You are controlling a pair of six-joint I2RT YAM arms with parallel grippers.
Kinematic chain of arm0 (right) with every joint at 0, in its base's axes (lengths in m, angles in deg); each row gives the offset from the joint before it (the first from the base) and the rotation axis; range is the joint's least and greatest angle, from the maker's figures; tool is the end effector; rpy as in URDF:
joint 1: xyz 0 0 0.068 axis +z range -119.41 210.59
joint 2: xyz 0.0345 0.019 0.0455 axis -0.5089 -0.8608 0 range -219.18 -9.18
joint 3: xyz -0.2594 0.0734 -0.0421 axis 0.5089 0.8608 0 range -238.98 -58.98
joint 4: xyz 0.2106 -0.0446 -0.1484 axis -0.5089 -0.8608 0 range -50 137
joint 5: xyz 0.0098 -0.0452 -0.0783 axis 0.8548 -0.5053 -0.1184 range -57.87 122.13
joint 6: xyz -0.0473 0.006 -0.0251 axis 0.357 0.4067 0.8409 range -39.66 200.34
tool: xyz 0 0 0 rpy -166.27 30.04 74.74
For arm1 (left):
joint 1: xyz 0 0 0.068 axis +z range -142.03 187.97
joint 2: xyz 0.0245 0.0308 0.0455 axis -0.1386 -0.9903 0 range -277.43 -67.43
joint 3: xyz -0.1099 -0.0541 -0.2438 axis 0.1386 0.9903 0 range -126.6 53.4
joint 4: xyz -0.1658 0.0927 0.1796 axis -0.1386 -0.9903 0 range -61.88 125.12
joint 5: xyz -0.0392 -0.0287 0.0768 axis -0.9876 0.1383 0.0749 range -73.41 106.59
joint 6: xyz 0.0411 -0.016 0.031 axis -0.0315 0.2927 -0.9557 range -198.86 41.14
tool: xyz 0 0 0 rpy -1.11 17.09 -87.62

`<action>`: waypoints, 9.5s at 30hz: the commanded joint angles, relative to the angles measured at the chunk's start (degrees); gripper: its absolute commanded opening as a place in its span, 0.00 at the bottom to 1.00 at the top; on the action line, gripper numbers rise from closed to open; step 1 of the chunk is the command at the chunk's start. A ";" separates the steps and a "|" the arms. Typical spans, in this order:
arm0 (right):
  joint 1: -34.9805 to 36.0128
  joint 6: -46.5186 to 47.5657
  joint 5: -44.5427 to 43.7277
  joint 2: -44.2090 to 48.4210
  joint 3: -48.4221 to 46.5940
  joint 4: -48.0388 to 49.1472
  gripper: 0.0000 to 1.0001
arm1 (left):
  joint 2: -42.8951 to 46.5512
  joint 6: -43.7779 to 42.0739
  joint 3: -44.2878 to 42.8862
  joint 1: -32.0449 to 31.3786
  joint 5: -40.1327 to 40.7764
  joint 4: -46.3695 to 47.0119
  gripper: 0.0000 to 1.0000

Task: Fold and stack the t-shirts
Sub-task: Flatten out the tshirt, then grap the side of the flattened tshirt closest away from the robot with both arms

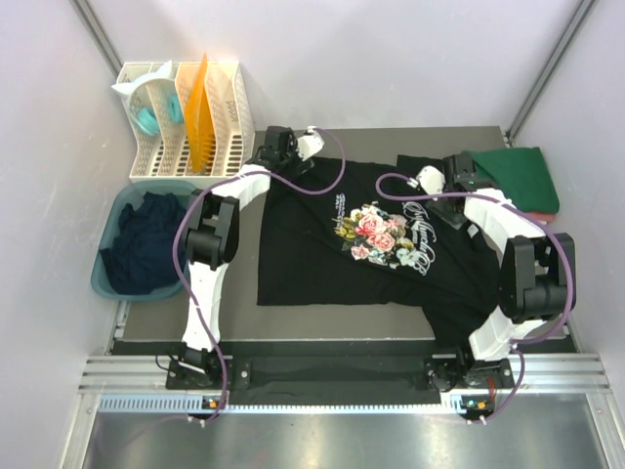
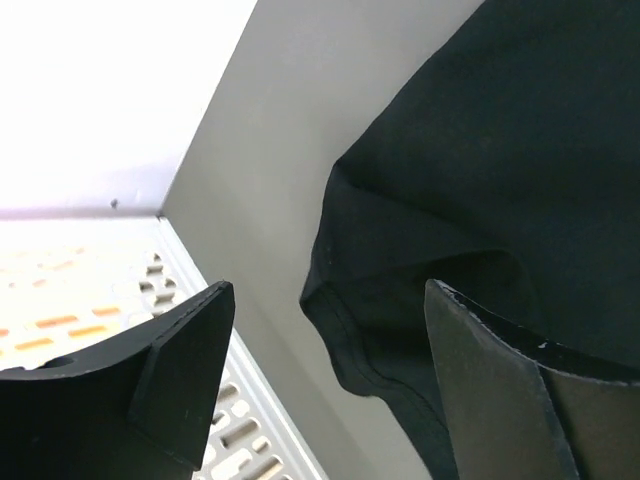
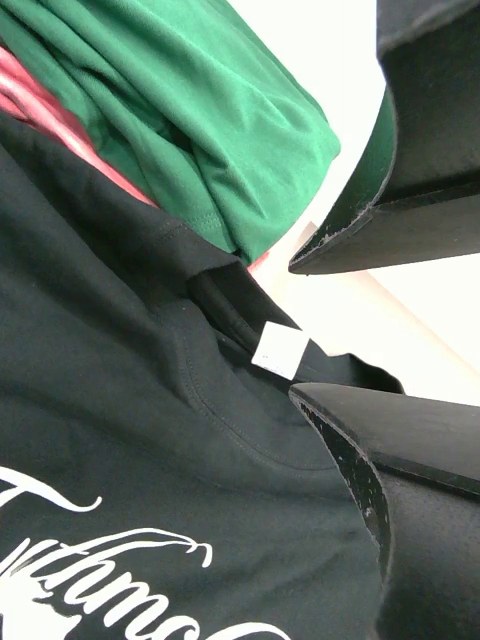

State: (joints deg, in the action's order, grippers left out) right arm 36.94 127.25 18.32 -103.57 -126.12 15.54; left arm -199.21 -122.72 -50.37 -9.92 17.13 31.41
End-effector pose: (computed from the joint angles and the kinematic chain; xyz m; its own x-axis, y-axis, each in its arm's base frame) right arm 0.3408 0.0293 0.2252 -0.5917 -0.7795 -0.2057 -0.6096 0.5995 -0.5186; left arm 0.5079 -0.1635 0.1907 -0.1534 0.7776 -0.6098 0.5626 0.5760 0.5930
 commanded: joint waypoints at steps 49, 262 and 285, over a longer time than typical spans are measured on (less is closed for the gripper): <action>0.68 0.02 -0.79 3.95 1.48 0.35 0.50 | -11.47 -30.58 -3.02 1.37 23.62 34.02 0.99; 3.58 37.63 -0.70 28.30 18.97 -23.65 0.00 | 45.57 -25.93 48.66 -2.51 0.87 -34.18 0.00; 3.14 39.57 -3.51 17.05 13.87 -10.73 0.00 | 38.01 -28.39 39.69 -0.39 1.05 -32.68 0.00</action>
State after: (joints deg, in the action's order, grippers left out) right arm 40.17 165.74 17.10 -85.14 -109.55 0.65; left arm -160.44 -149.64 -8.34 -10.93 16.62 -2.92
